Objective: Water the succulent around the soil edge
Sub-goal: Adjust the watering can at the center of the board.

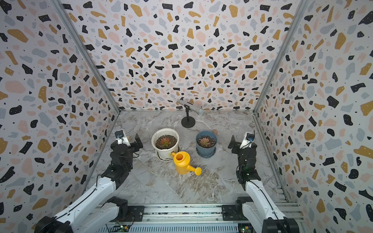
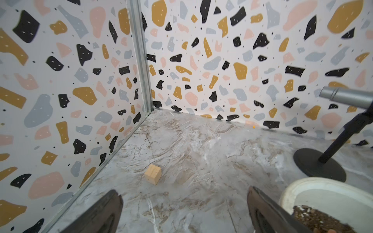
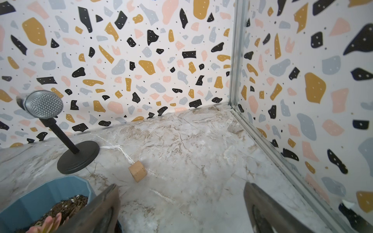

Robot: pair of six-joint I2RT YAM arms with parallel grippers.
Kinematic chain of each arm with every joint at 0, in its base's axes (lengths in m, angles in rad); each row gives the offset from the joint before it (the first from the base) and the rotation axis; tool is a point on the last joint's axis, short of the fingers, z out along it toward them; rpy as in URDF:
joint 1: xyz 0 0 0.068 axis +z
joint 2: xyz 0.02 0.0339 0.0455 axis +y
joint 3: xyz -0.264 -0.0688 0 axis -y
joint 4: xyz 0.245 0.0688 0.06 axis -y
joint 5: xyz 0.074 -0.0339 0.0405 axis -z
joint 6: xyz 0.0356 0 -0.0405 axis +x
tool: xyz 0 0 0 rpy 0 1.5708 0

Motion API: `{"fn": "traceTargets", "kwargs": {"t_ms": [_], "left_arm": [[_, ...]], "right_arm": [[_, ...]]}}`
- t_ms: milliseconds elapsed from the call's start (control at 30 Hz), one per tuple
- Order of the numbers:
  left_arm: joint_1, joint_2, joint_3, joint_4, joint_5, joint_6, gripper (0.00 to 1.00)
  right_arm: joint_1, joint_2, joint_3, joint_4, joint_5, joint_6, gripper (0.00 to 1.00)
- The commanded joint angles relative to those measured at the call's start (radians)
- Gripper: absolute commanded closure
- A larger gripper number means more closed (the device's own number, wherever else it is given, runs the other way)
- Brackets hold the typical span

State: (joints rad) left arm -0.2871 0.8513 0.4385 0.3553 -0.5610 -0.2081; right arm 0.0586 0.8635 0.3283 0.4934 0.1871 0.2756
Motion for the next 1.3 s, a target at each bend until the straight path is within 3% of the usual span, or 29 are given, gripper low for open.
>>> {"fn": "traceTargets", "kwargs": {"t_ms": [0, 100, 200, 300, 400, 467, 600, 733, 867, 967, 1067, 1167, 1267], "left_arm": [[-0.014, -0.074, 0.000, -0.021, -0.061, -0.098, 0.00], [-0.022, -0.110, 0.025, -0.097, -0.059, -0.163, 0.00], [-0.038, -0.128, 0.016, -0.071, 0.023, -0.169, 0.00], [-0.077, -0.132, 0.057, -0.121, 0.145, -0.157, 0.00], [-0.125, -0.154, 0.120, -0.189, 0.308, -0.083, 0.00], [-0.177, -0.181, 0.140, -0.217, 0.391, -0.022, 0.00], [-0.269, -0.212, 0.219, -0.363, 0.497, 0.063, 0.00], [-0.300, -0.200, 0.317, -0.529, 0.698, 0.059, 0.00], [-0.342, -0.189, 0.392, -0.740, 0.882, 0.057, 0.00], [-0.377, -0.184, 0.428, -0.848, 0.968, 0.044, 0.00], [-0.420, -0.172, 0.452, -0.974, 1.008, 0.030, 0.02], [-0.476, -0.177, 0.451, -1.101, 0.976, 0.027, 0.03], [-0.556, -0.219, 0.408, -1.095, 0.924, -0.002, 0.03]], "right_arm": [[0.002, 0.027, 0.091, -0.242, 0.062, 0.131, 0.00], [0.003, 0.125, 0.191, -0.366, -0.016, 0.151, 0.00], [0.002, 0.182, 0.193, -0.399, -0.015, 0.240, 0.00], [-0.005, 0.128, 0.124, -0.365, 0.014, 0.321, 0.00], [-0.004, 0.029, 0.084, -0.313, -0.066, 0.320, 0.00], [0.008, -0.011, 0.111, -0.399, -0.104, 0.324, 0.00], [0.113, -0.063, 0.169, -0.541, -0.171, 0.315, 0.00], [0.257, -0.074, 0.270, -0.715, -0.156, 0.248, 0.03], [0.363, -0.078, 0.245, -0.689, -0.275, 0.231, 0.18], [0.479, -0.137, 0.135, -0.582, -0.225, 0.190, 0.26], [0.530, -0.176, 0.061, -0.471, -0.234, 0.184, 0.30], [0.545, -0.159, 0.066, -0.464, -0.244, 0.171, 0.32], [0.551, -0.137, 0.069, -0.433, -0.306, 0.168, 0.34]]}}
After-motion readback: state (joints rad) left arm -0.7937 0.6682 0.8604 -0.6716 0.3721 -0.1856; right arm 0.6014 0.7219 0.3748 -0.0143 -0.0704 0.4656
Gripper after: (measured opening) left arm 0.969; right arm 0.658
